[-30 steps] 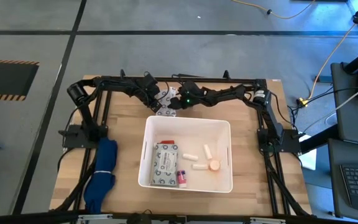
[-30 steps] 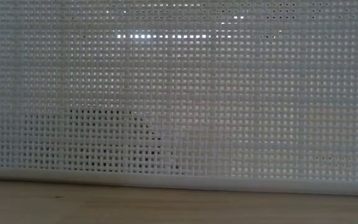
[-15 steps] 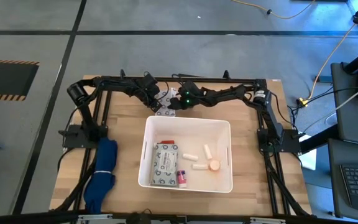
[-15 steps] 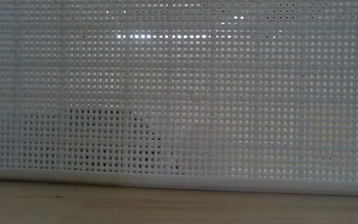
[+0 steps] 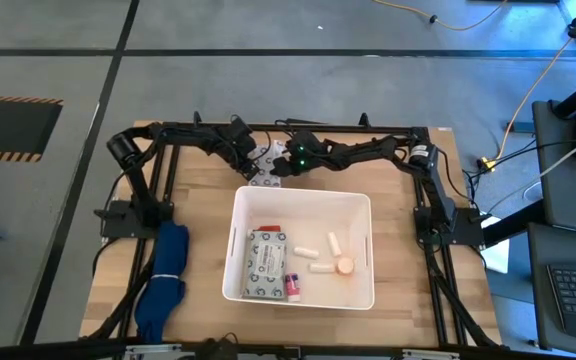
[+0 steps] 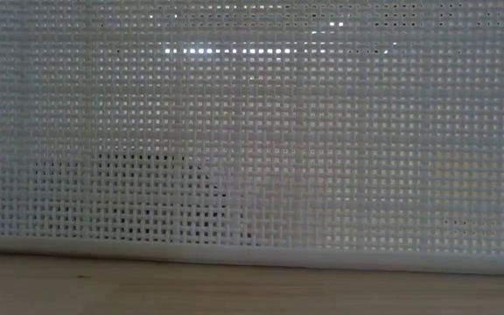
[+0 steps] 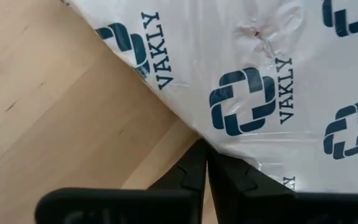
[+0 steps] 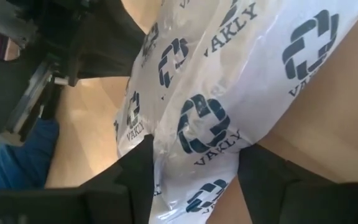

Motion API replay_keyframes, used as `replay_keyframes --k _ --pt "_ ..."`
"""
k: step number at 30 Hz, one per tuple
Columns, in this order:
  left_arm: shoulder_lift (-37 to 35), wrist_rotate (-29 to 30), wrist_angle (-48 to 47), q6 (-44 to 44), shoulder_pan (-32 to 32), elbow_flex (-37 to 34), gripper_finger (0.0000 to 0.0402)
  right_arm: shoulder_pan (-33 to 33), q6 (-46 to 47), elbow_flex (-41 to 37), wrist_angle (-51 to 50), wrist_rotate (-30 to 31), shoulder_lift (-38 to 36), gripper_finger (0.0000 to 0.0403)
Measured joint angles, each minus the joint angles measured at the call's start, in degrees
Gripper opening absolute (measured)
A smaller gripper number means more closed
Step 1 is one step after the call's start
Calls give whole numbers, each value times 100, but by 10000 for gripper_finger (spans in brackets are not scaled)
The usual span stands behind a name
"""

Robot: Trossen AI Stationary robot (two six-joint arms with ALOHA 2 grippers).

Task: Pick & place medical supplies in basket/bin
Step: Put the white mailer bag into the white bin

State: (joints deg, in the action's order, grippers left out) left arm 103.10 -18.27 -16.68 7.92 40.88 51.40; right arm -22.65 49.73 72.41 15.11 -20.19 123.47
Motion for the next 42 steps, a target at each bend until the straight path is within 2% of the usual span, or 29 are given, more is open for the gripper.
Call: replay_keyframes --k 6,19,24,28,33,36,42 --pt "-437 240 -502 -254 246 -18 28 -9 -234 58 -145 62 -115 175" --pt "-1952 375 -579 -272 766 -5 76 -26 -198 43 -252 63 -262 172" --pt "-2685 424 -561 -424 934 -5 80 2 -220 39 93 -57 -515 169" --pt "-3213 636 -574 -471 1042 -2 80 -6 -394 39 399 109 -844 169" --pt "-3726 711 -582 -471 1188 -1 80 -99 -863 231 333 158 -1352 168" --pt "-3985 713 -582 -471 1240 -1 81 -126 -1328 479 19 171 -1692 168" --pt "-4361 715 -582 -435 1290 -1 82 -104 -1943 1302 -1765 90 -2410 167"
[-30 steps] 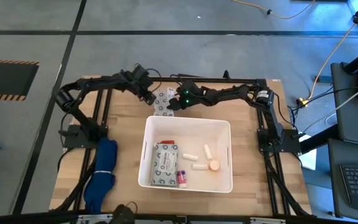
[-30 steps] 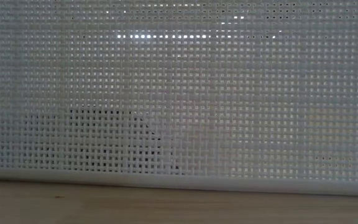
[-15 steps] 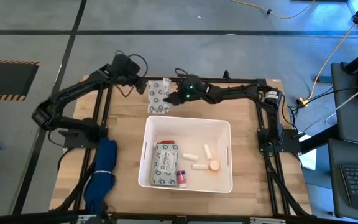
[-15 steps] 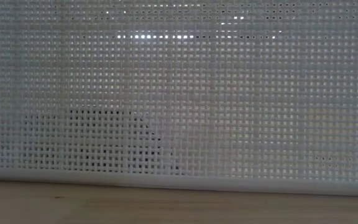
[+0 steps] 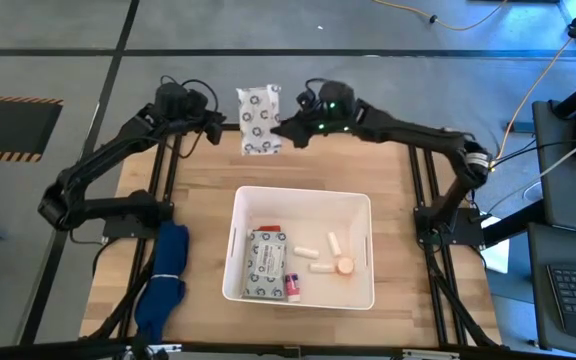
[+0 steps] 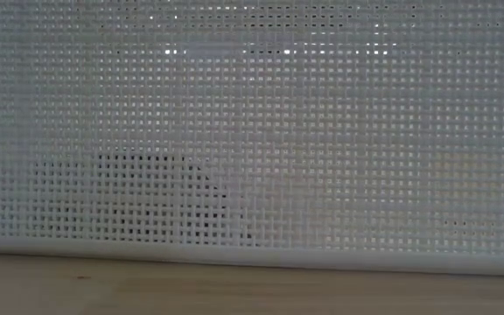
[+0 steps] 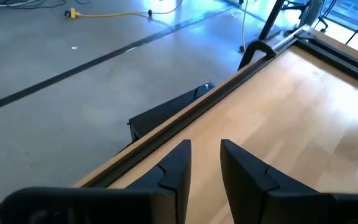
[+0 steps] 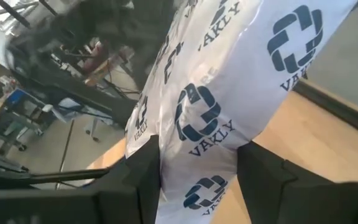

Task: Pick & place medical supplies in basket/bin
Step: Put the white mailer bag into the white bin

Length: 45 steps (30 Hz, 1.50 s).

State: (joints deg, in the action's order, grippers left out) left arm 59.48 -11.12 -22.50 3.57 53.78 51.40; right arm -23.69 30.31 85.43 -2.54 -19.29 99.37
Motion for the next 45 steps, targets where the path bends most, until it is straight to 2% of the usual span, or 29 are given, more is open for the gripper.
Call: replay_keyframes --k 6,11,13,15,19,23,26,32,38,45 --pt "-50 -2 -28 16 0 0 82 388 72 814 -1727 37 -588 167" --pt "-48 -4 -62 4 0 -16 82 1161 728 1051 -2295 449 -1017 167" --pt "-48 -4 -61 -134 0 -17 82 1611 1119 1051 -2529 1008 -1121 167" --pt "-48 -4 -61 -302 0 -17 82 2132 1495 1050 -2876 1810 -1152 167" --pt "-48 -51 -281 -636 0 -17 82 3193 2807 1036 -3434 3180 -1062 167" --pt "-47 -59 -806 -1069 0 -22 82 4116 4125 1038 -3375 4013 -716 167" --pt "-46 -59 -982 -1249 0 -24 82 4551 4881 1038 -3387 4504 -340 167" --pt "-62 -57 -941 -1235 0 -24 82 4717 5090 1034 -3070 4562 514 167" --pt "-66 -56 -942 -1237 0 -24 82 4580 5348 1031 -2720 3980 1170 167" --pt "-68 -56 -944 -1234 0 -24 82 4455 5353 1029 -2687 3138 1591 168"
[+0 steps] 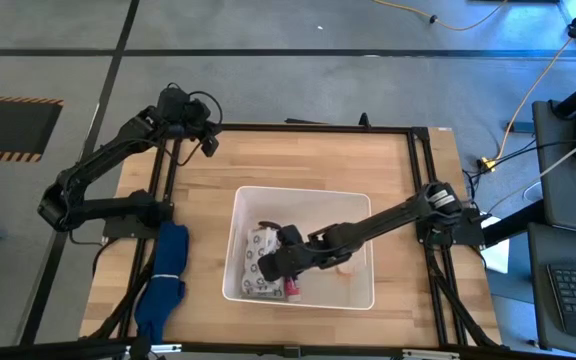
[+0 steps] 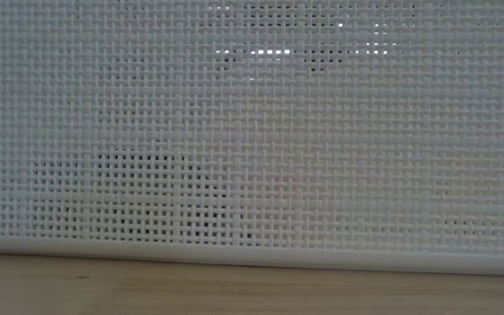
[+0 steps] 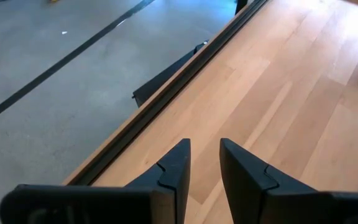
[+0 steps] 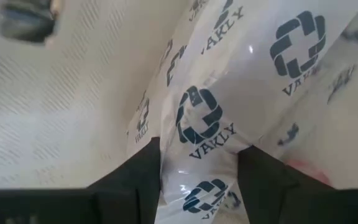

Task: Pick & place medical supplies in basket/bin
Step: Put the white mailer bag into the white bin, then return to Home Position

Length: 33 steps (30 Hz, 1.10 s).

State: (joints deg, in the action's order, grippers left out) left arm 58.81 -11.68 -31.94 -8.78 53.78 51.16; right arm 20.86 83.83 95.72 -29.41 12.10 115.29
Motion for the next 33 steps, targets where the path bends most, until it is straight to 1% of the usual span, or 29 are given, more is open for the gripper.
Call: replay_keyframes --k 3,12,16,21,25,28,33 --pt "0 0 0 1 0 0 82 -17 2 0 14 -279 81 174" --pt "0 0 -2 4 0 0 82 -34 0 2 81 -326 142 200" --pt "0 0 -2 4 0 0 82 -46 2 4 199 -661 140 213" --pt "0 2 -2 4 0 0 82 -57 27 2 247 -780 140 248" --pt "0 2 -4 57 0 0 82 -90 136 2 241 -1186 140 288" --pt "0 2 -4 101 0 0 82 -111 396 2 223 -1230 132 313" --pt "-93 8 -5 98 0 0 82 -120 445 4 224 -1163 -107 327"
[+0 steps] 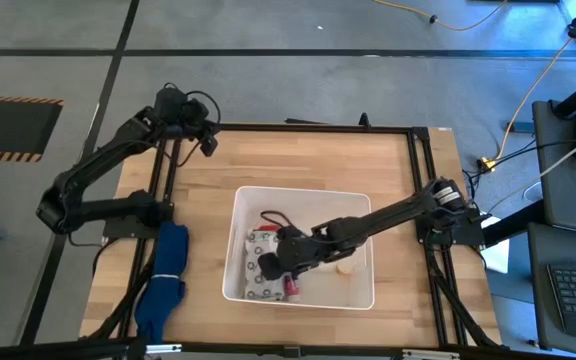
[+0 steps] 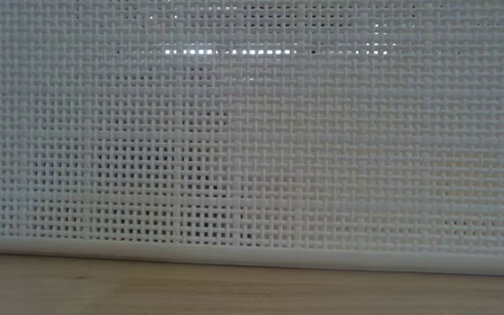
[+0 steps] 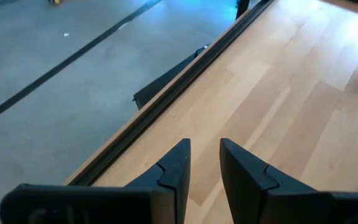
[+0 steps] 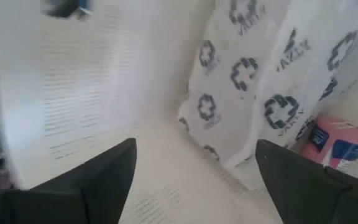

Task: Pick & place medical supplies in basket/bin
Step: Return to Home Position

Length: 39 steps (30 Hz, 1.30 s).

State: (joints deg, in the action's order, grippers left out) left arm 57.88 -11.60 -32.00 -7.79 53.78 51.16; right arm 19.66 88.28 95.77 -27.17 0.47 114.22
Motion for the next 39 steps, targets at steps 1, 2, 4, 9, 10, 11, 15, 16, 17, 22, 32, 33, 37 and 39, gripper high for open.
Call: replay_keyframes --k 1,2,4,9,10,11,15,16,17,22,32,33,37,39 --pt "-49 1 1 0 0 0 82 0 -6 0 -52 64 -84 328" --pt "-113 2 1 -4 1 0 82 2 -8 0 -81 109 -170 328" --pt "-284 3 -2 -33 0 -2 82 0 -67 0 -287 120 -433 329" --pt "-1040 -334 22 75 0 -2 82 -62 -699 4 -889 8 -1350 329" --pt "-1214 -495 34 162 0 -2 82 -60 -922 4 -920 234 -1510 329" --pt "-1378 -673 32 262 0 -2 82 -38 -1260 4 -913 531 -1659 329" --pt "-1946 -1604 50 731 -4 0 82 -198 -3189 4 -557 868 -2269 329" --pt "-2045 -1869 50 818 -4 0 82 -297 -3650 4 -440 869 -2390 329" --pt "-2116 -2151 53 914 -4 0 82 -439 -4164 7 -221 842 -2503 329" --pt "-2207 -3160 163 1416 -30 0 82 -1529 -6012 -38 785 -1280 -2721 329" --pt "-2501 -2834 297 1580 -74 -5 82 -3502 -7868 -59 -588 -3195 -3317 329" --pt "-2588 -2801 314 1540 -76 -4 82 -3601 -8001 -57 -641 -3206 -3462 329" --pt "-2817 -2562 693 1780 -77 -155 82 -3824 -8215 -619 -94 -3209 -4092 329" --pt "-2932 -2404 1267 2265 -99 -457 82 -3884 -7976 -1348 802 -3208 -4453 329"
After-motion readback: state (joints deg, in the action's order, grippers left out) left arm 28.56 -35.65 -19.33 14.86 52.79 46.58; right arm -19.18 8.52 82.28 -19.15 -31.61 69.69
